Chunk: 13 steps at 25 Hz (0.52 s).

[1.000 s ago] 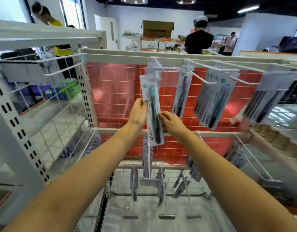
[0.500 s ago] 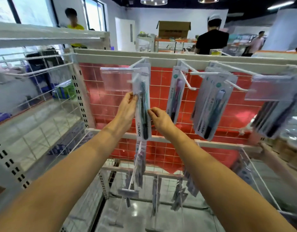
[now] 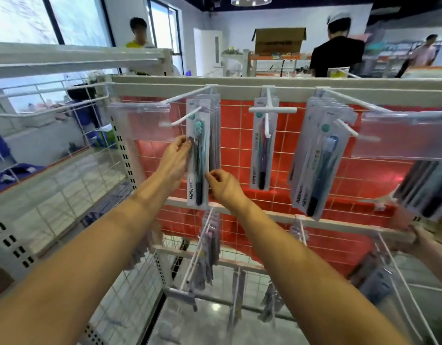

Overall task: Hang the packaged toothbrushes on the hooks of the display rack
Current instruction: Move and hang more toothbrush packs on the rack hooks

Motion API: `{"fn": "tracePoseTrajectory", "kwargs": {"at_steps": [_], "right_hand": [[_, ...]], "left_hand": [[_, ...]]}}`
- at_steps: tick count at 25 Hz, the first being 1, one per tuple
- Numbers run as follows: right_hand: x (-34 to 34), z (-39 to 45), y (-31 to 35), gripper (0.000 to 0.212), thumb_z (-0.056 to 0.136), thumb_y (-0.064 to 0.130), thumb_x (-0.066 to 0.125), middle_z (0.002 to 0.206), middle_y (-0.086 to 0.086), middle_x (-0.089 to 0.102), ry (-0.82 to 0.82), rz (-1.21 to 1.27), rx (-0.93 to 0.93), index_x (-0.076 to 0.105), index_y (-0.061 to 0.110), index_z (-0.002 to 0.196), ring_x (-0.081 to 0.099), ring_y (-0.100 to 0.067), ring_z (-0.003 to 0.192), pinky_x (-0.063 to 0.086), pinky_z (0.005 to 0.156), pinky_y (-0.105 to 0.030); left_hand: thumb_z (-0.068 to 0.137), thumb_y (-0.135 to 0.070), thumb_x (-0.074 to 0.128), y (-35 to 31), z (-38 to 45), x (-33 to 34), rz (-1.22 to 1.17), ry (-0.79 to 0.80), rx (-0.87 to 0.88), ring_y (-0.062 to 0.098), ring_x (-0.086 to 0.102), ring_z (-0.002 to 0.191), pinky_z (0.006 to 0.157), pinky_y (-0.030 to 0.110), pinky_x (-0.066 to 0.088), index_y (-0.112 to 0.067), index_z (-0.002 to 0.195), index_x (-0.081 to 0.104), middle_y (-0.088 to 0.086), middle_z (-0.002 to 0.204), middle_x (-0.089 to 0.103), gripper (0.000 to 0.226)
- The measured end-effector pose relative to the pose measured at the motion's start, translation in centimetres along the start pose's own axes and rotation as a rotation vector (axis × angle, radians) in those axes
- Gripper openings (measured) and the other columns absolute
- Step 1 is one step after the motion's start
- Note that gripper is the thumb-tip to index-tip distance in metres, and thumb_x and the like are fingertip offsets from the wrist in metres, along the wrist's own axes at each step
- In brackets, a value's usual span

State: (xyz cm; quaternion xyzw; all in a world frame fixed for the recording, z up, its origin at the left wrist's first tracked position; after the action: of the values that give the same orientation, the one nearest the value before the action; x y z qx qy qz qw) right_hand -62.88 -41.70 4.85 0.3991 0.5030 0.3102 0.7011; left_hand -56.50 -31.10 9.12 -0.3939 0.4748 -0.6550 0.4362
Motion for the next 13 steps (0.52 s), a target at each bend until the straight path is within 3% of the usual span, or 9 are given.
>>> {"fn": "tracePoseTrajectory", "kwargs": {"at_steps": [2, 4, 8, 13], "right_hand": [[0.0, 0.2, -1.0, 0.029, 0.097, 0.028, 0.048, 0.097, -0.020, 0.069, 0.014, 0.041, 0.026, 0.061, 0.002, 0.102, 0.066, -0.034, 0.088, 0.053, 0.080, -0.050], [-0.3, 0.6, -2.0, 0.026, 0.096, 0.027, 0.049, 0.097, -0.018, 0.069, 0.031, 0.075, 0.058, 0.062, 0.005, 0.099, 0.066, -0.035, 0.089, 0.054, 0.080, -0.050], [-1.8, 1.5, -3.2, 0.019, 0.097, 0.026, 0.048, 0.101, -0.010, 0.066, 0.030, 0.098, 0.115, 0.058, 0.011, 0.101, 0.059, -0.023, 0.089, 0.050, 0.080, -0.040], [-2.4, 2.2, -3.6, 0.024, 0.097, 0.018, 0.046, 0.108, -0.003, 0.058, -0.008, 0.072, 0.099, 0.052, 0.009, 0.118, 0.053, -0.017, 0.095, 0.041, 0.077, -0.028]], "left_hand": [[0.099, -0.027, 0.043, 0.3, 0.4, 0.0, 0.049, -0.005, -0.021, 0.008, 0.055, 0.069, 0.066, 0.022, 0.048, -0.018, 0.093, 0.053, -0.003, 0.079, 0.056, 0.015], [0.097, -0.036, 0.044, 0.8, 0.8, -0.2, 0.119, -0.044, -0.054, 0.012, 0.054, 0.072, 0.059, 0.018, 0.048, -0.015, 0.097, 0.052, -0.002, 0.083, 0.056, 0.022], [0.091, -0.047, 0.048, 1.6, 1.3, -0.5, 0.164, -0.109, -0.095, 0.025, 0.058, 0.105, 0.089, 0.039, 0.050, -0.011, 0.116, 0.047, 0.008, 0.114, 0.058, 0.044], [0.092, -0.047, 0.047, 2.4, 1.1, 0.0, 0.214, -0.089, -0.073, 0.023, 0.050, 0.119, 0.103, 0.045, 0.041, -0.020, 0.124, 0.039, -0.001, 0.125, 0.050, 0.043]]}}
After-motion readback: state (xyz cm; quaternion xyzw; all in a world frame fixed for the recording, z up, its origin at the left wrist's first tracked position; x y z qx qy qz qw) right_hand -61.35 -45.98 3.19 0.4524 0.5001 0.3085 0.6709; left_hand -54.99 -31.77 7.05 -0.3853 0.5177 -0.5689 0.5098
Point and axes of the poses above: each hand's wrist, its own z-axis towards the middle knuckle, its own x-axis out of the palm, y = z × x, the point moved 3 cm from there along z, towards the middle knuckle
